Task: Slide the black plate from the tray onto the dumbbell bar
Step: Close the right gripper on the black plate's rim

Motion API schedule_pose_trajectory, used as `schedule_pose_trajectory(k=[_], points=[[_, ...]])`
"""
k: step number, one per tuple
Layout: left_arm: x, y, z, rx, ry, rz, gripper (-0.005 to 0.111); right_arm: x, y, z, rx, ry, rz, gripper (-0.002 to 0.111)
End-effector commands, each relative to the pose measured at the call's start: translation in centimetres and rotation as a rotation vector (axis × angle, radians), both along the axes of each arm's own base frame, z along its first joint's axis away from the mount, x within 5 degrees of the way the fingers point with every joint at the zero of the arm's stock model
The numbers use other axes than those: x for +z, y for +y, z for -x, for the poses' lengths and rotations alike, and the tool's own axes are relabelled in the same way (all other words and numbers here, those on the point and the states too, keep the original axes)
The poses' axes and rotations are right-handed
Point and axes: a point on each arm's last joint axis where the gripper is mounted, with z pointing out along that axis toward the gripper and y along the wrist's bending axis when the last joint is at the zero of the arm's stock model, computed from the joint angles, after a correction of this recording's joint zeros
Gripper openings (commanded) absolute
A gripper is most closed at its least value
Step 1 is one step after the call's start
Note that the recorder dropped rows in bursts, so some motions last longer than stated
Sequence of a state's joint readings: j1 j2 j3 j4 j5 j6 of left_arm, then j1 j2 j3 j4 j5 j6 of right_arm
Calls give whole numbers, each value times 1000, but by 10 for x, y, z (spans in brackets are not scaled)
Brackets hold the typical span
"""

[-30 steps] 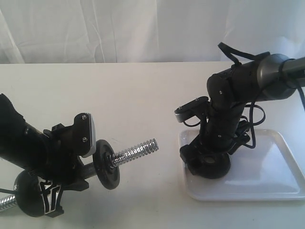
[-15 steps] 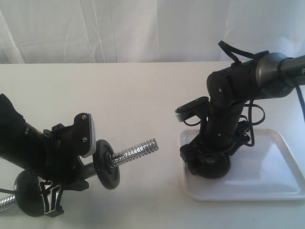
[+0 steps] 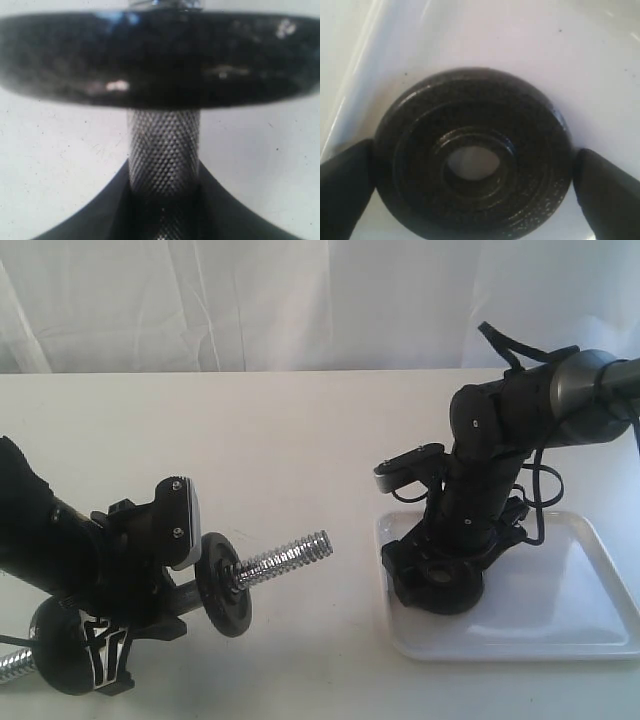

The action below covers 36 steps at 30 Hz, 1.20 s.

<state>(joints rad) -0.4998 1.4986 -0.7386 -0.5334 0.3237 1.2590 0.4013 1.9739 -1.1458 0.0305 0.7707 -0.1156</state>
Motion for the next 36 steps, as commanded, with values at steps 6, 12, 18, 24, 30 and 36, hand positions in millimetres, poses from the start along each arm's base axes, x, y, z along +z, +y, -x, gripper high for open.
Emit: schedule_pose_trajectory(k=[6, 12, 18, 24, 30, 36], points=[[19, -4, -3, 58, -48, 86, 0, -30, -5, 6, -13, 64, 11, 104], [19, -4, -3, 58, -48, 86, 0, -40, -5, 7, -64, 93, 23, 73], [19, -4, -3, 58, -48, 86, 0, -51, -8, 14, -96, 178, 67, 14], [19, -4, -3, 58, -48, 86, 0, -35, -9, 9, -69, 162, 89, 0], [19, -4, -3, 58, -48, 86, 0, -2, -7, 5, -89, 89, 55, 0], [19, -4, -3, 58, -48, 86, 0, 32, -8, 6, -114, -2, 11, 0]])
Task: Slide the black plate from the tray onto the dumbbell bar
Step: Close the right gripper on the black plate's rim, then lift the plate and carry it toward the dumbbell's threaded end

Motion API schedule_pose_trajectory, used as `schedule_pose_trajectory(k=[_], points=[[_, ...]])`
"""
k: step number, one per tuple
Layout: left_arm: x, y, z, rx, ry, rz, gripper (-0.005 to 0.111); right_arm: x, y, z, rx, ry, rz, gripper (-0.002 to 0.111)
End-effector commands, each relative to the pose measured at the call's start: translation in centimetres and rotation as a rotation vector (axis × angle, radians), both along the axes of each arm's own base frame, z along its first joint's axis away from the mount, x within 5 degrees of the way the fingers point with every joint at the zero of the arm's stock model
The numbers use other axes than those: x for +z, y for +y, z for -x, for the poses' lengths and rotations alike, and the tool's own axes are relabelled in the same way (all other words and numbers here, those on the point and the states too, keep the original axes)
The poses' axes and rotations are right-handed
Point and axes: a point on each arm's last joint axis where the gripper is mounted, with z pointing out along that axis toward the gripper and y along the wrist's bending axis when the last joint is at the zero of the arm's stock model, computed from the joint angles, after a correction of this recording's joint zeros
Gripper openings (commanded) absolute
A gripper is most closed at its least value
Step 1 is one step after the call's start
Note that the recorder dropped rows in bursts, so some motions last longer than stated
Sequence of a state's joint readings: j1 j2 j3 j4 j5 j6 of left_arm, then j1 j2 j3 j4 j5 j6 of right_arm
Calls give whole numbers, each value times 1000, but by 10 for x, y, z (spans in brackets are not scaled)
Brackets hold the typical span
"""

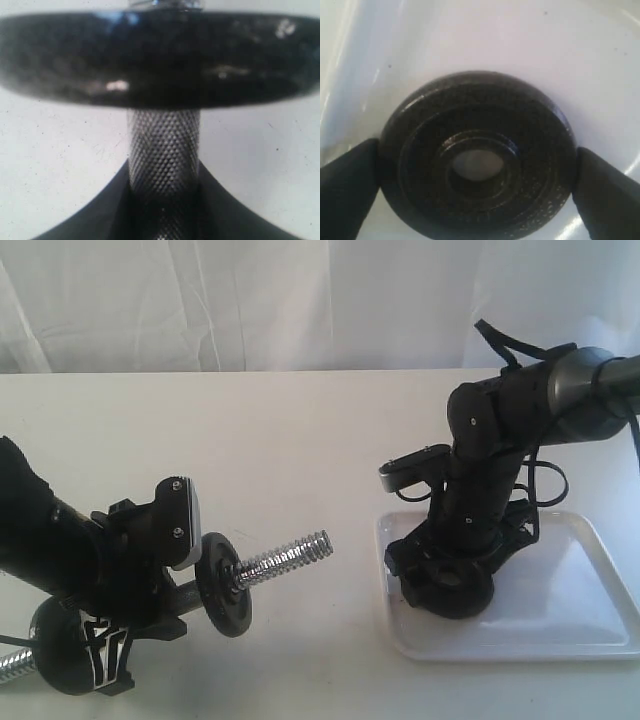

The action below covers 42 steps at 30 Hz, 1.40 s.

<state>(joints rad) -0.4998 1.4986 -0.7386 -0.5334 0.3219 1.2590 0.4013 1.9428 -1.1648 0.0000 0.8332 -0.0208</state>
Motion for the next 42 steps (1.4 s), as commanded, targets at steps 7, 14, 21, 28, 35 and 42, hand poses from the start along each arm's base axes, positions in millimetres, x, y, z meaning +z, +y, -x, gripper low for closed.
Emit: schedule_pose_trajectory(k=[7, 14, 21, 28, 35, 42], points=[[19, -4, -3, 57, -46, 85, 0, 59, -7, 9, -33, -145, -69, 0], [19, -4, -3, 57, -46, 85, 0, 94, -10, 17, -30, -254, -111, 0], [19, -4, -3, 59, -49, 86, 0, 129, -9, 30, 7, -339, -224, 0], [20, -5, -4, 78, -55, 100, 0, 145, 8, 44, 151, -272, -518, 0], [20, -5, -4, 77, -56, 99, 0, 151, 8, 47, 225, -214, -717, 0], [20, -5, -4, 75, -58, 98, 0, 129, 18, 42, 223, -48, -860, 0]])
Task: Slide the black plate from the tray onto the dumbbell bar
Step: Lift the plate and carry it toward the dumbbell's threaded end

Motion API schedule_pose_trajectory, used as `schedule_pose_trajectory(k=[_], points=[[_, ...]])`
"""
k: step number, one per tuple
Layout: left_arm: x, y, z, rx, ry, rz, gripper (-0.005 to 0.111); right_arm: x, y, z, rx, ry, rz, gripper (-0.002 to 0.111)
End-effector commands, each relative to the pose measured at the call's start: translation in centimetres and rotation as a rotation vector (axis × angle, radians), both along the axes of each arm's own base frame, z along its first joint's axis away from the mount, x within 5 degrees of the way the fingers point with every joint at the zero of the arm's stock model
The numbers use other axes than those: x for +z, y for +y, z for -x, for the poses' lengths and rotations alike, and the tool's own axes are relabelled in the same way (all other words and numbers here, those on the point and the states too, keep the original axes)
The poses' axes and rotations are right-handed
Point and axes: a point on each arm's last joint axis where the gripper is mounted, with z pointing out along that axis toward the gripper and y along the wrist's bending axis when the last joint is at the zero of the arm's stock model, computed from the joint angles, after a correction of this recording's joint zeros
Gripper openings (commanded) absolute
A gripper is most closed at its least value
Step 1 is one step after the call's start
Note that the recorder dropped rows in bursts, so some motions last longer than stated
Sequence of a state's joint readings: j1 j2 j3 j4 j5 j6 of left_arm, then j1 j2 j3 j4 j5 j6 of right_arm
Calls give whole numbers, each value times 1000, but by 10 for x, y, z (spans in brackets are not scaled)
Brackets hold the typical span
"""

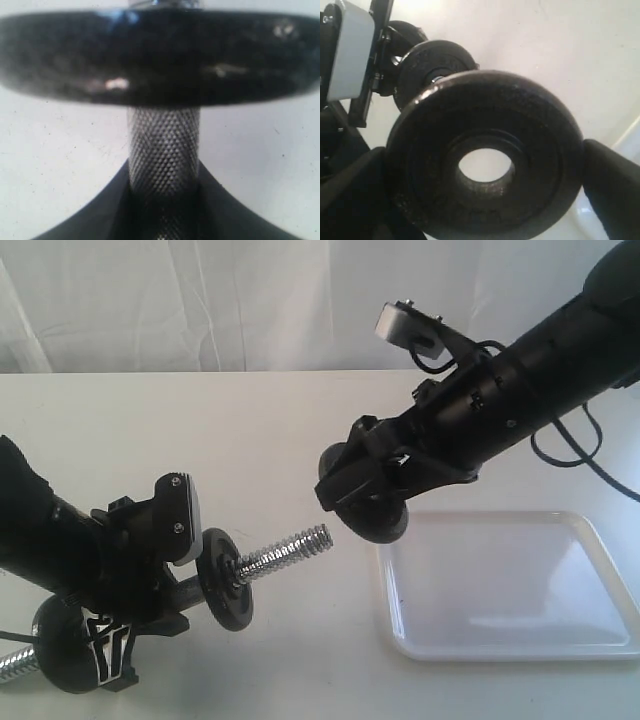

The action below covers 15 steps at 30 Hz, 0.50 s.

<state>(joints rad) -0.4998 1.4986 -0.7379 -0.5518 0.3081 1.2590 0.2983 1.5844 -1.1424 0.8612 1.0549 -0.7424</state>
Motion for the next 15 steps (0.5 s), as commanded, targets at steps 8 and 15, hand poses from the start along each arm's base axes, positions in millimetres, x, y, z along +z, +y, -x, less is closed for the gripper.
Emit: schedule_pose_trajectory(k=[8, 15], points=[[19, -4, -3, 57, -54, 85, 0, -32, 12, -9, 19, 207, -126, 0], [19, -4, -3, 57, -54, 85, 0, -38, 14, -13, 4, 237, -146, 0]])
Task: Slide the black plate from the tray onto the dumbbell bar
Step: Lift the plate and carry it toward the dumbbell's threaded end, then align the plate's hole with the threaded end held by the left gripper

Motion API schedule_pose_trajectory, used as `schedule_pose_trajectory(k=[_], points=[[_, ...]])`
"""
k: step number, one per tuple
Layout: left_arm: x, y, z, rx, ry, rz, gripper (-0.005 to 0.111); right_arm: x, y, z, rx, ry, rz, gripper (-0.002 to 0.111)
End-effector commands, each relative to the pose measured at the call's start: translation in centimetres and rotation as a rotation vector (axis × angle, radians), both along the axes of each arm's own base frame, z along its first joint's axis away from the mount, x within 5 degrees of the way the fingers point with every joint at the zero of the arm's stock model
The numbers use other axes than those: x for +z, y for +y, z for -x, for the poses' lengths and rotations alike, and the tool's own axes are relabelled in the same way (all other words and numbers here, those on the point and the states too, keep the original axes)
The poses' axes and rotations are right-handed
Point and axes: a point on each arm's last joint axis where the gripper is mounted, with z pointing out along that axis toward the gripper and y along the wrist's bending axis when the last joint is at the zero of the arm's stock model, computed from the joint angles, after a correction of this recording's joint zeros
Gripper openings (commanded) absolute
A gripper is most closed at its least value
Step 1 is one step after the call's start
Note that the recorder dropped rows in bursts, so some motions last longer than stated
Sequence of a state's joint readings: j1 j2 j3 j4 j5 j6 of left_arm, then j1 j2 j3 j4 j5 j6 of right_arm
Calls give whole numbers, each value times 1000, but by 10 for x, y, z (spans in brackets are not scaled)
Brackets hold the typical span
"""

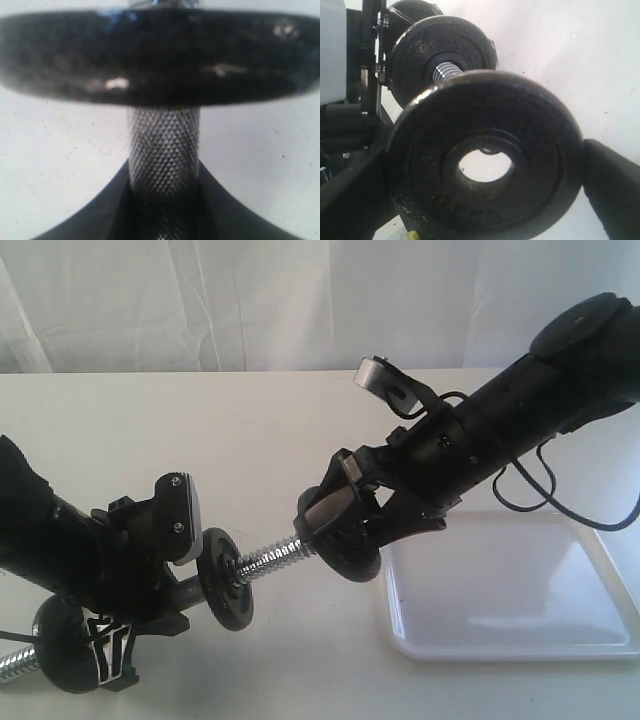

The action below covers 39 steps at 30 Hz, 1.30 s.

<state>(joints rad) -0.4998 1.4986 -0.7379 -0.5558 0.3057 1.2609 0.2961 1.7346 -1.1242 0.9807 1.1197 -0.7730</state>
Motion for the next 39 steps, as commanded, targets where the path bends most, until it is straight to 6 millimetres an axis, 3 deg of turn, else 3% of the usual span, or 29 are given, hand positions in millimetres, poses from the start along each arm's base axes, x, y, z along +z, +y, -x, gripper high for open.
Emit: schedule_pose_trajectory(k=[1, 17, 30, 39], points=[[19, -4, -3, 55, -52, 83, 0, 5, 4, -1, -20, 32, -85, 0], [19, -4, -3, 55, -52, 83, 0, -13, 3, -4, -67, 65, -64, 0], [19, -4, -3, 55, -52, 83, 0, -15, 2, -4, -64, 64, -53, 0], [19, -4, -3, 55, -52, 83, 0, -8, 6, -1, -29, 80, -139, 0]])
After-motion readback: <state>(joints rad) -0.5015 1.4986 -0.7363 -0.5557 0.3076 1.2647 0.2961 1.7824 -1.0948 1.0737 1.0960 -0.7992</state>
